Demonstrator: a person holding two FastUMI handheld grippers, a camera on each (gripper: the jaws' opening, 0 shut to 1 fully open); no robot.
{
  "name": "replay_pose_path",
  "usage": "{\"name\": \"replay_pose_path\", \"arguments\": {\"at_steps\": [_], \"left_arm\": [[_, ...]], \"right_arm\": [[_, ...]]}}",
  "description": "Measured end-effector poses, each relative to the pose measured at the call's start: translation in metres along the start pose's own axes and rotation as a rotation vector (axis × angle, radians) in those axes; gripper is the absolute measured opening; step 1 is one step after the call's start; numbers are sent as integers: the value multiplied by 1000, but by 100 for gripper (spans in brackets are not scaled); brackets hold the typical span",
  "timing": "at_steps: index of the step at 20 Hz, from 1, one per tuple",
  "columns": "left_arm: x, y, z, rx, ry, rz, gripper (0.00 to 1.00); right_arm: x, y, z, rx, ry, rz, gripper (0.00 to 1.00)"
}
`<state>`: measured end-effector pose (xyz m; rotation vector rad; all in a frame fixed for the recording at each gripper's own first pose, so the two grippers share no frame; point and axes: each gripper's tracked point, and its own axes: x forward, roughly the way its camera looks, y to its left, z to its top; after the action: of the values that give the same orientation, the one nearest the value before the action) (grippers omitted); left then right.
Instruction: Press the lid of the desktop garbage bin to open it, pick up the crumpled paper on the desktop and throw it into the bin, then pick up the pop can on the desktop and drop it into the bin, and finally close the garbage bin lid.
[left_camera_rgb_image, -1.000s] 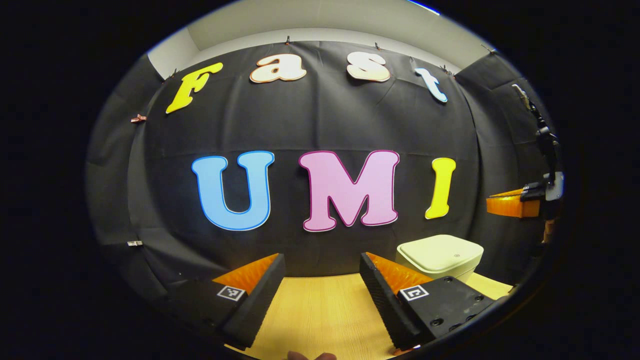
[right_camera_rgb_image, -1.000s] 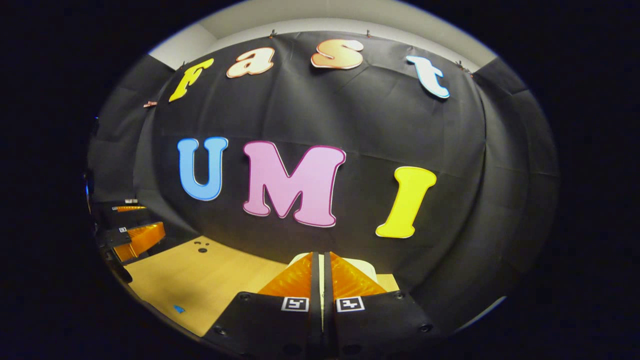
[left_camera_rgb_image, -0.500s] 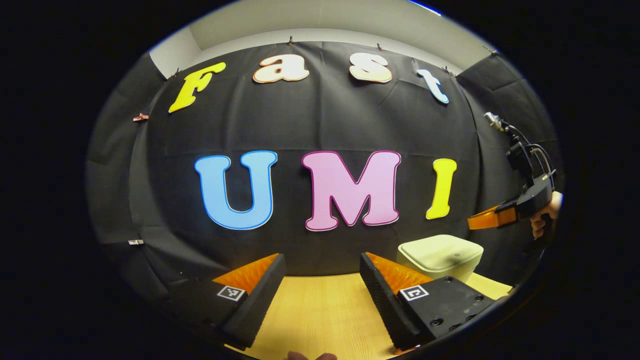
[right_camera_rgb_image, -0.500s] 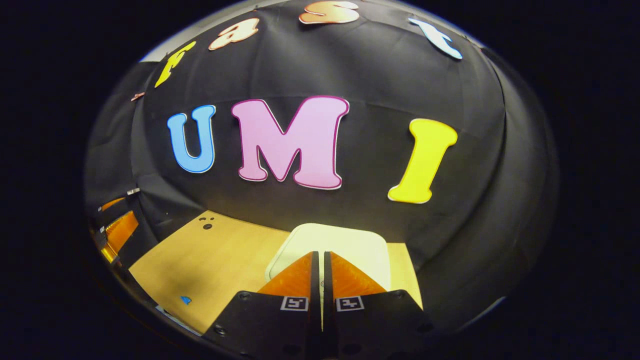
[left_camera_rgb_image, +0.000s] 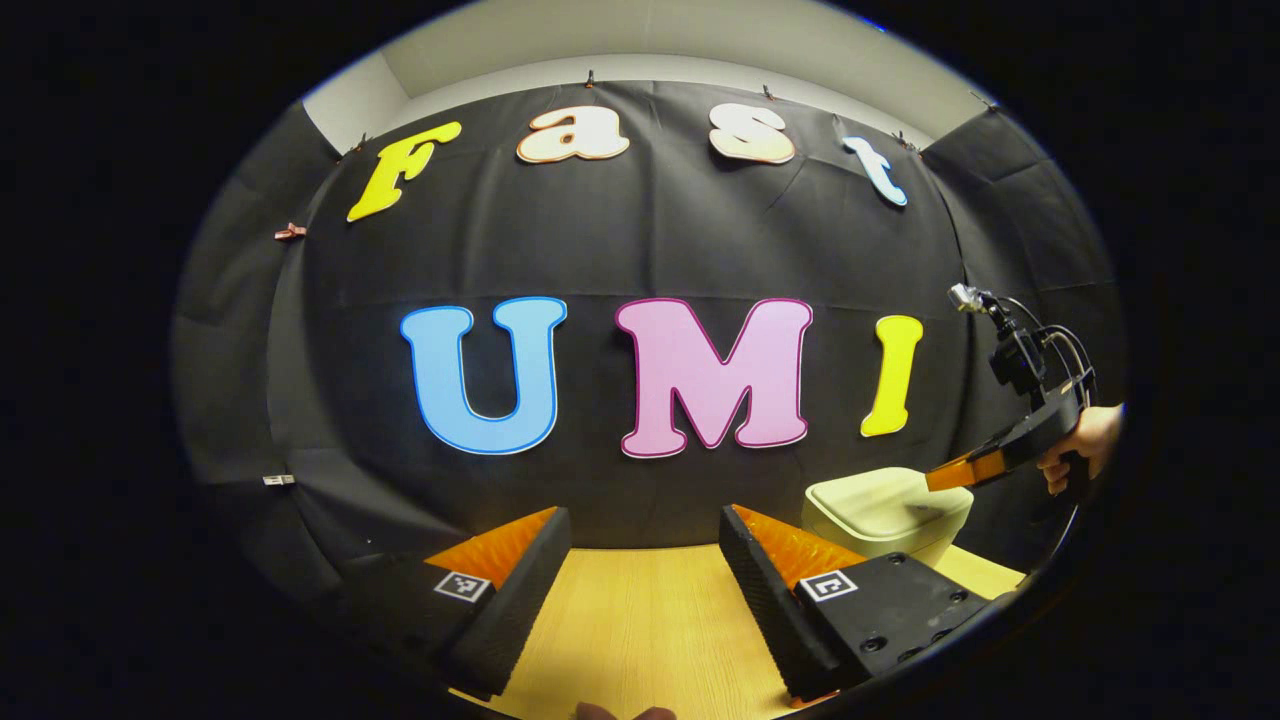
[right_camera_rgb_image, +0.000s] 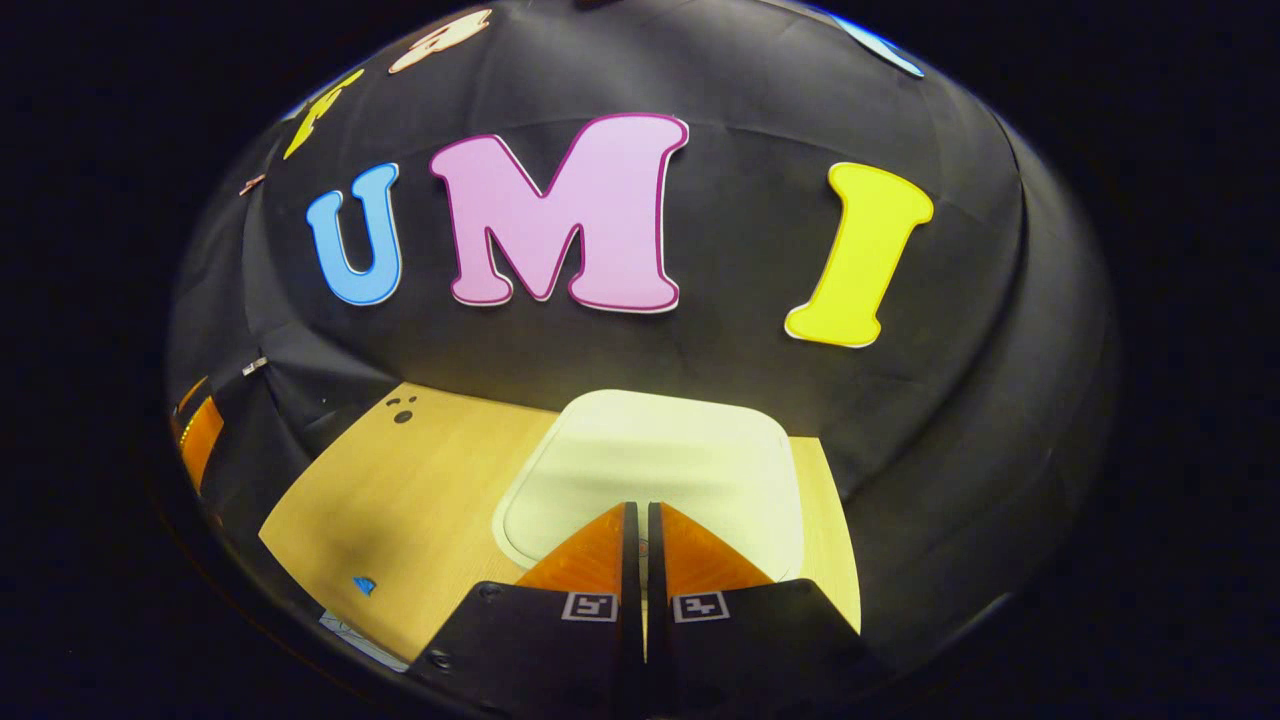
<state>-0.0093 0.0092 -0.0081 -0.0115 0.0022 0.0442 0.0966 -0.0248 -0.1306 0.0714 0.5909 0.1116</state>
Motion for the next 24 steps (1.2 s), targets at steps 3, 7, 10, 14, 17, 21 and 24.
{"name": "replay_pose_path", "arguments": {"at_steps": [3,7,10,14,17,21,24], "left_arm": [[2,2,0,-2,7,4,96],[0,3,-4,0,9,7,96],[2,3,-5,1,10,8,96],[4,2,-4,3,9,7,96],[6,1,-2,4,4,6,96],[4,-1,0,7,-4,1,96],[2,-1,3,15,-12,-2,96]], "right_arm": [[8,0,-9,1,26,2,5],[15,-1,-14,4,49,5,5],[16,-1,-18,12,58,10,6],[18,-1,-20,14,70,20,6],[20,-2,-22,-9,62,16,6],[17,-3,-14,19,28,-4,6],[15,-5,-13,9,17,-20,5]]}}
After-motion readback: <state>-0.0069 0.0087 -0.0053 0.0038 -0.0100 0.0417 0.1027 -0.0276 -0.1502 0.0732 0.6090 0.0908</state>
